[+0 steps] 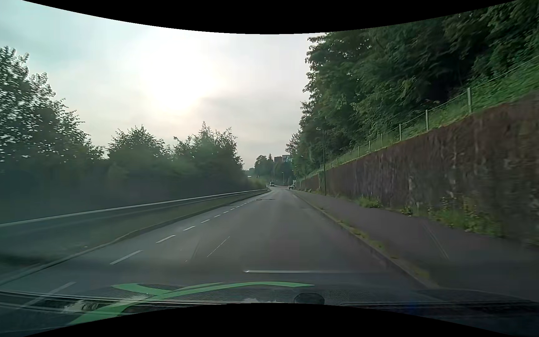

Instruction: Follow the waypoints while adhering to traffic rules and regulations

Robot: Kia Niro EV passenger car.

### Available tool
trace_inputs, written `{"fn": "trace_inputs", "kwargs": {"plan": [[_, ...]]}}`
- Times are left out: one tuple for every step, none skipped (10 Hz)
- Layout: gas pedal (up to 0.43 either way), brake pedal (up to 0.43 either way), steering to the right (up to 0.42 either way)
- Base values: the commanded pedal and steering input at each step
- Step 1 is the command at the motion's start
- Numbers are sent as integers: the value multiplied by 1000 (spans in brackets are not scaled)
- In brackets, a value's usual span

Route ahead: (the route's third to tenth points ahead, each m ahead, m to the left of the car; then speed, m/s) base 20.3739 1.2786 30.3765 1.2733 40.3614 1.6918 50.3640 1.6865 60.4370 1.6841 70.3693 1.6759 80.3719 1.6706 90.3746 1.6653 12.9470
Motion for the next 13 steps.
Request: {"fn": "trace_inputs", "kwargs": {"plan": [[110, 0, -5], [110, 0, -5], [110, 0, -5], [110, 0, -5], [110, 0, -5], [110, 0, -5], [110, 0, -5], [110, 0, -5], [110, 0, -6], [110, 0, -5], [110, 0, -6], [110, 0, -5], [110, 0, -4]]}}
